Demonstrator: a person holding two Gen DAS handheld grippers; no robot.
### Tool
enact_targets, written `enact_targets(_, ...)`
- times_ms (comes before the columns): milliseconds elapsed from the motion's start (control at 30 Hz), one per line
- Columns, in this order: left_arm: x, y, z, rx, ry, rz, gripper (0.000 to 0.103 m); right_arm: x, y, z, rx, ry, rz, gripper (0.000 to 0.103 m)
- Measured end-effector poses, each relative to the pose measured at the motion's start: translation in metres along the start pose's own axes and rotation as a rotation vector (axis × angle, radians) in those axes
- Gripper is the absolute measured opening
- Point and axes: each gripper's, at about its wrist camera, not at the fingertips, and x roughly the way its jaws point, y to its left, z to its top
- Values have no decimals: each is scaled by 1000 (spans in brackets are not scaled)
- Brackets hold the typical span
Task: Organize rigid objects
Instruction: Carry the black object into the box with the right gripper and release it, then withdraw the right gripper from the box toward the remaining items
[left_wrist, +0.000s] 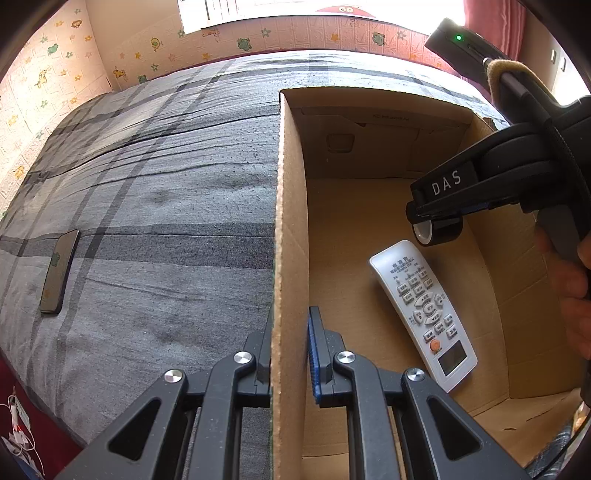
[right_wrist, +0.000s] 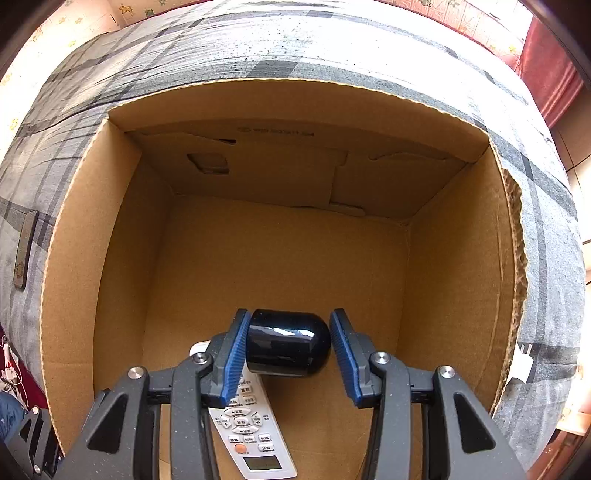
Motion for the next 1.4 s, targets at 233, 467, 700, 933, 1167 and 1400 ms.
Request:
enact_targets(233, 0, -1, 0, 4, 1, 5, 14, -4, -8, 0, -5, -12, 16, 54)
enact_targets(467, 0, -1, 1, 2, 3, 7, 14, -20, -7, -4, -22, -55, 13, 55)
enact_targets(700, 1, -2, 1, 3, 4, 11, 14, -40, -18, -10, -23, -89, 26, 55)
enact_targets(933, 2, -1, 1, 0, 7, 8, 14, -68, -20, -16, -27, -113, 32, 55)
enact_targets(1167, 2, -1, 1, 3, 9, 14, 14, -90, -16, -21, -19, -146, 19, 55)
enact_targets(1400, 2, -3, 2, 5, 10, 17, 14, -113, -37, -28, -11, -168, -4, 59)
